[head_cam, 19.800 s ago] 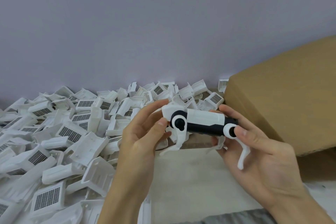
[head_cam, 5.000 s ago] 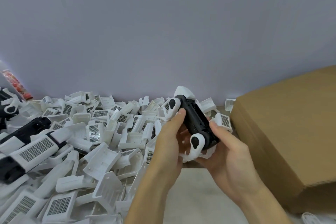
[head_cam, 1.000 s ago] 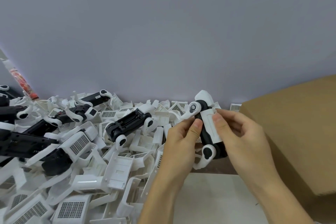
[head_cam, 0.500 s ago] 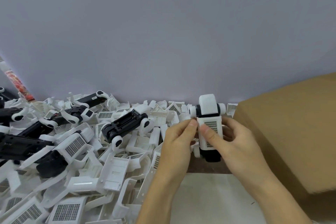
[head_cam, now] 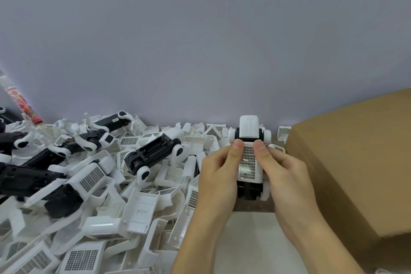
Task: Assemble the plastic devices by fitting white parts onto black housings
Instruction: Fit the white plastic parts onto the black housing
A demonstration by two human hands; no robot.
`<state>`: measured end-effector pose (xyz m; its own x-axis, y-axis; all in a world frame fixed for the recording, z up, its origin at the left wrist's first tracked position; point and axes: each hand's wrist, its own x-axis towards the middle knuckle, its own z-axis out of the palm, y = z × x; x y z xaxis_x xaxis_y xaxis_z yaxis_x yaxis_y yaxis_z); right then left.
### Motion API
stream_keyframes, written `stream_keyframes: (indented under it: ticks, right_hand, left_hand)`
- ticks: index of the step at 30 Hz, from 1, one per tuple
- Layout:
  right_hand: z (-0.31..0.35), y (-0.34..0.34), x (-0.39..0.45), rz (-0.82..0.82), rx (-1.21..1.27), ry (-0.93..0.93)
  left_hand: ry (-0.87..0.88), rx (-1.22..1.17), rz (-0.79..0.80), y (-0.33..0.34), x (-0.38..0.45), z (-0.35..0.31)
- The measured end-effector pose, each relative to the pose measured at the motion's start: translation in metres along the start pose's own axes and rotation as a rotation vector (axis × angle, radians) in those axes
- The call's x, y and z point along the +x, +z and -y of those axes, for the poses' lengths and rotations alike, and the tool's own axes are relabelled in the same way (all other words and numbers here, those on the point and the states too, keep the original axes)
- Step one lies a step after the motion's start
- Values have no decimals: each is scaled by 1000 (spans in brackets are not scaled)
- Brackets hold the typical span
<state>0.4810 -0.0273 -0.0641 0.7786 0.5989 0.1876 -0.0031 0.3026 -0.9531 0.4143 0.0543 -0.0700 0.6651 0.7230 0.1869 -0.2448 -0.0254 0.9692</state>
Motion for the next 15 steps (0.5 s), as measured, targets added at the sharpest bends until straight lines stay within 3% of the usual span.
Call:
stream_keyframes:
  ticks: [15]
  right_hand:
    - [-3,5,-1,-149,-45,67]
  left_hand:
    - [79,197,-103,1,0,-1]
